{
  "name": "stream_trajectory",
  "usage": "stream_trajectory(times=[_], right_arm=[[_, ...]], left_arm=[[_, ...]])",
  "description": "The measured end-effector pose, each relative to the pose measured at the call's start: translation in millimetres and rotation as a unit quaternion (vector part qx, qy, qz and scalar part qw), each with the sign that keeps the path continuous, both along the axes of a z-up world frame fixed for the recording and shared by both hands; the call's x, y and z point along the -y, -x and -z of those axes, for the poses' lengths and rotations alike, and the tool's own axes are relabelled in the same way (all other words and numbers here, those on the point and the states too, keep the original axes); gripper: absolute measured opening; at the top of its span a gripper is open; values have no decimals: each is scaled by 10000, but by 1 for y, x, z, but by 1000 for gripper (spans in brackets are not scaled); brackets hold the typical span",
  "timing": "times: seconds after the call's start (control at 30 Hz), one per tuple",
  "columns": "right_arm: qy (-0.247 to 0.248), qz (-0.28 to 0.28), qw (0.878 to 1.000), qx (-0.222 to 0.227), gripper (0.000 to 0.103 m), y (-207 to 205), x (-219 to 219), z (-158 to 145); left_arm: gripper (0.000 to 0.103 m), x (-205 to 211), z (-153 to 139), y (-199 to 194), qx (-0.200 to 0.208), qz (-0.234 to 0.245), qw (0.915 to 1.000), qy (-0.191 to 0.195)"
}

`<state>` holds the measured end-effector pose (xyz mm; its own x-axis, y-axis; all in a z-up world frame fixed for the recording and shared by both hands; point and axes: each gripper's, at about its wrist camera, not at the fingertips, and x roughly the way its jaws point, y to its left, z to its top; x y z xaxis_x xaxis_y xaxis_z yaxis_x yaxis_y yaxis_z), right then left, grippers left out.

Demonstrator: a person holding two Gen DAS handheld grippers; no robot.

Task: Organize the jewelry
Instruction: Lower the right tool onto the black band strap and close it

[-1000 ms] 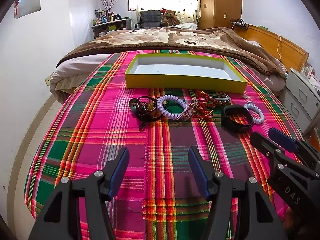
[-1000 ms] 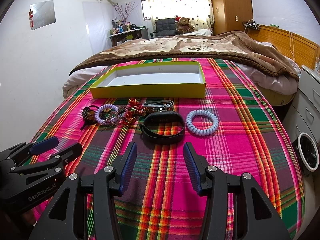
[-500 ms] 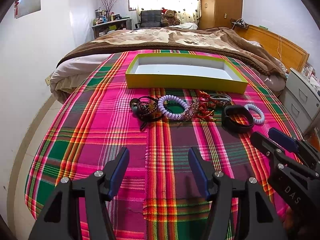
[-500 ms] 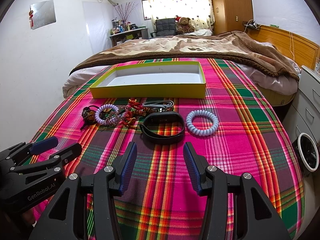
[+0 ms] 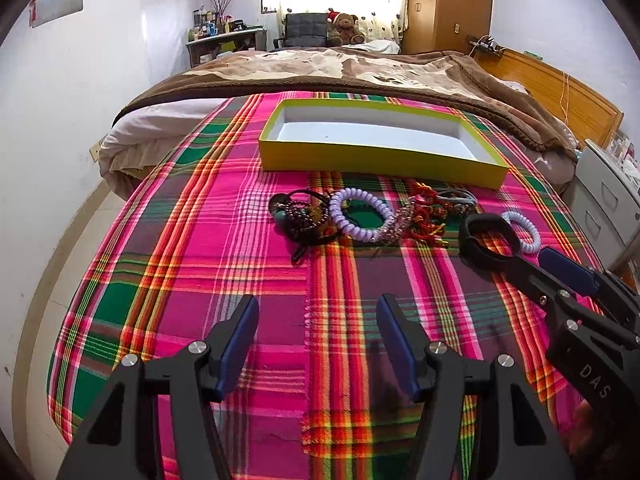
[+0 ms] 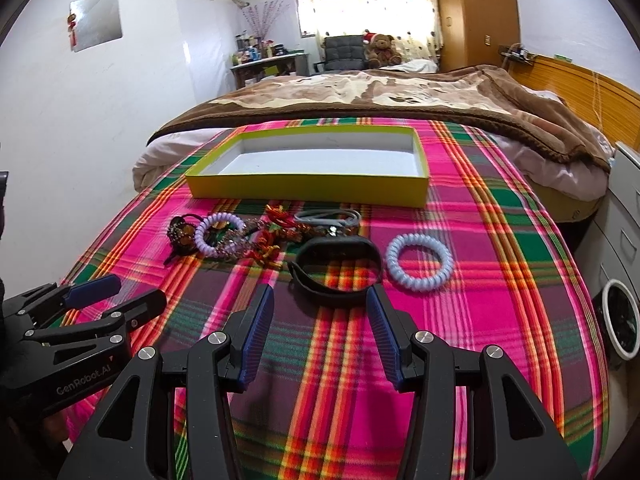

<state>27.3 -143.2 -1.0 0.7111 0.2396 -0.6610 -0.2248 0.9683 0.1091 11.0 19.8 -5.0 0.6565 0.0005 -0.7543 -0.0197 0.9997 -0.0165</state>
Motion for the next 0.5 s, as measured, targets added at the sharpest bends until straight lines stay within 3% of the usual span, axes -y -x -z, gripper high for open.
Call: stream_trajectory(times=[0.3, 0.5], right_arm=[[142, -603, 9972, -410, 49, -33, -22, 7], [724, -692, 9929, -644, 49, -45, -39, 16]], left_arm=[[63, -37, 1, -18, -138, -97, 9992, 353], [63, -54, 5, -24, -238, -146, 9979, 591]])
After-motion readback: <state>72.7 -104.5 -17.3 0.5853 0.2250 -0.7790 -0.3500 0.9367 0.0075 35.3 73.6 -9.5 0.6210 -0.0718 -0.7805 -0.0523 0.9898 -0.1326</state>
